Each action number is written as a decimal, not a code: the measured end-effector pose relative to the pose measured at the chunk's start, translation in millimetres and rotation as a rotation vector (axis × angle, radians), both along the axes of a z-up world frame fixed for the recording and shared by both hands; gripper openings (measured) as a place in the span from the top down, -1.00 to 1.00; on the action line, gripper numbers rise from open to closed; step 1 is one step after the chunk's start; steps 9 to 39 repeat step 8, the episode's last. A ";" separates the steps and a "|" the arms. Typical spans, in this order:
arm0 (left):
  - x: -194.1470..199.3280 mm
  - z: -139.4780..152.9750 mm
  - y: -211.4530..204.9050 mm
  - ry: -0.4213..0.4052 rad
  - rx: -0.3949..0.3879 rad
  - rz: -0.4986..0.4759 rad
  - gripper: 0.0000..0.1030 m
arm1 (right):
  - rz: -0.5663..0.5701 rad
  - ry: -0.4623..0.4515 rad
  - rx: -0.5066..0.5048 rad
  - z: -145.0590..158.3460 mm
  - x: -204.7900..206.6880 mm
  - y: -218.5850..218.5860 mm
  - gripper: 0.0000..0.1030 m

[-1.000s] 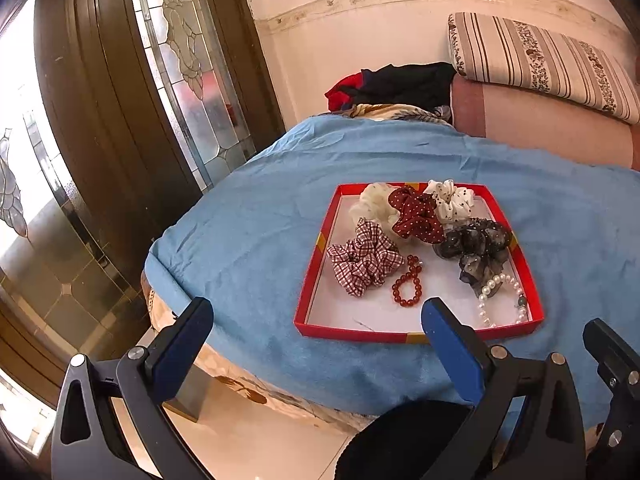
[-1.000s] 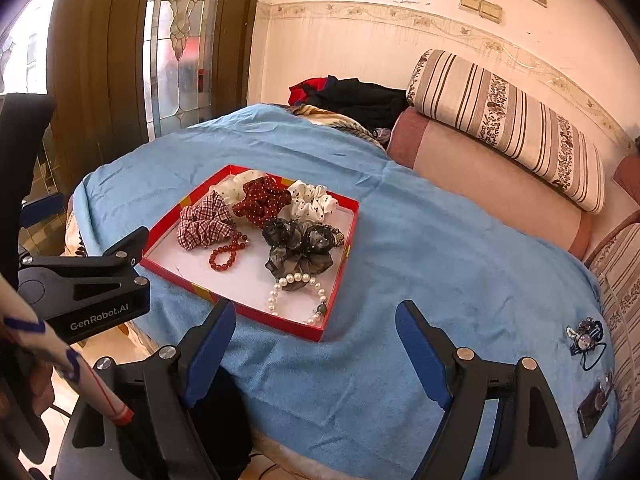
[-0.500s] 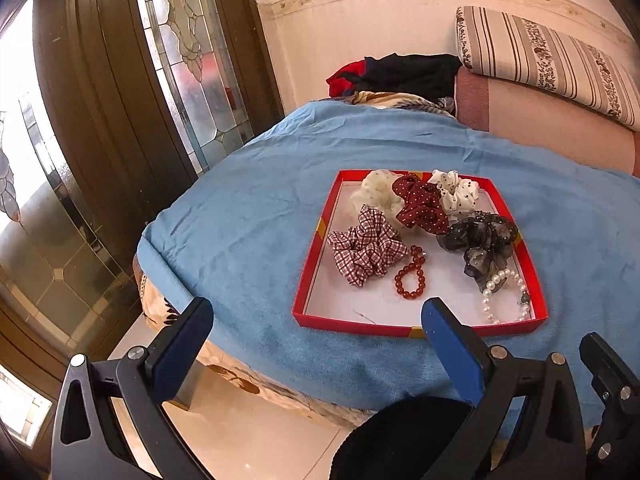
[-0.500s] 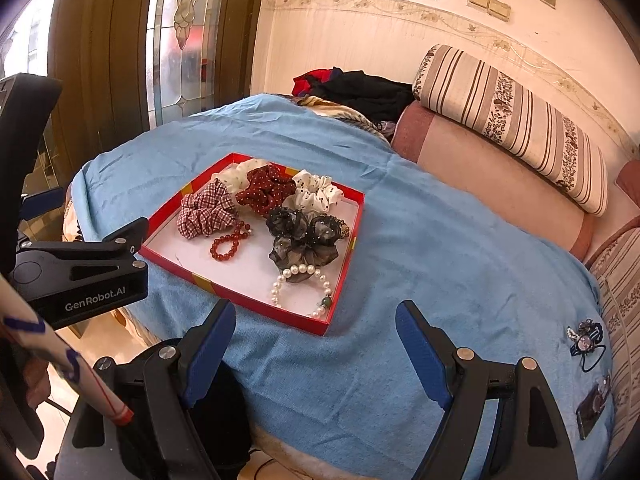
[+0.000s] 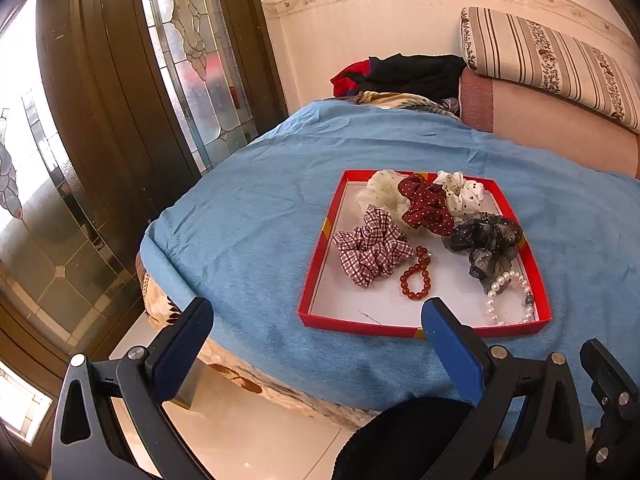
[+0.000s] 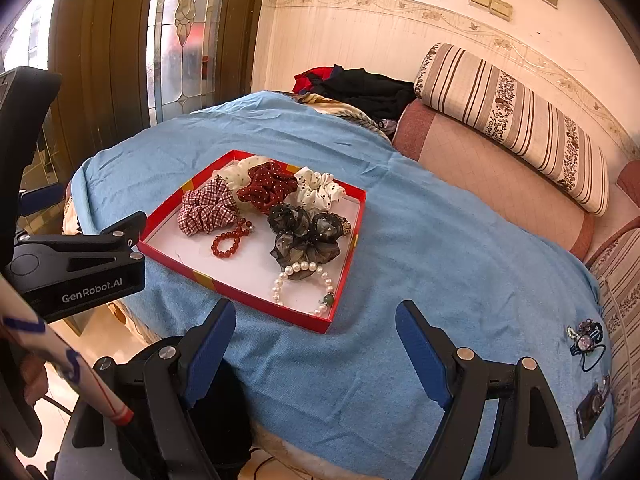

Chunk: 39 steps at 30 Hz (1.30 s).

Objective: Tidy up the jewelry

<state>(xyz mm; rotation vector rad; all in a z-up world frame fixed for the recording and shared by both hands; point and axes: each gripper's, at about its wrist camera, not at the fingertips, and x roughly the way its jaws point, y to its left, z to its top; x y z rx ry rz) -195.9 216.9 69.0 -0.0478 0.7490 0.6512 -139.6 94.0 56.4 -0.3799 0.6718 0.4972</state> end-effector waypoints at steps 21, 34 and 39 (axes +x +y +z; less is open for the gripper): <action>-1.0 5.8 -0.4 -0.013 0.017 -0.014 -1.00 | -0.015 0.012 0.018 -0.8 2.6 -4.4 -0.66; -1.0 5.8 -0.4 -0.013 0.017 -0.014 -1.00 | -0.015 0.012 0.018 -0.8 2.6 -4.4 -0.66; -1.0 5.8 -0.4 -0.013 0.017 -0.014 -1.00 | -0.015 0.012 0.018 -0.8 2.6 -4.4 -0.66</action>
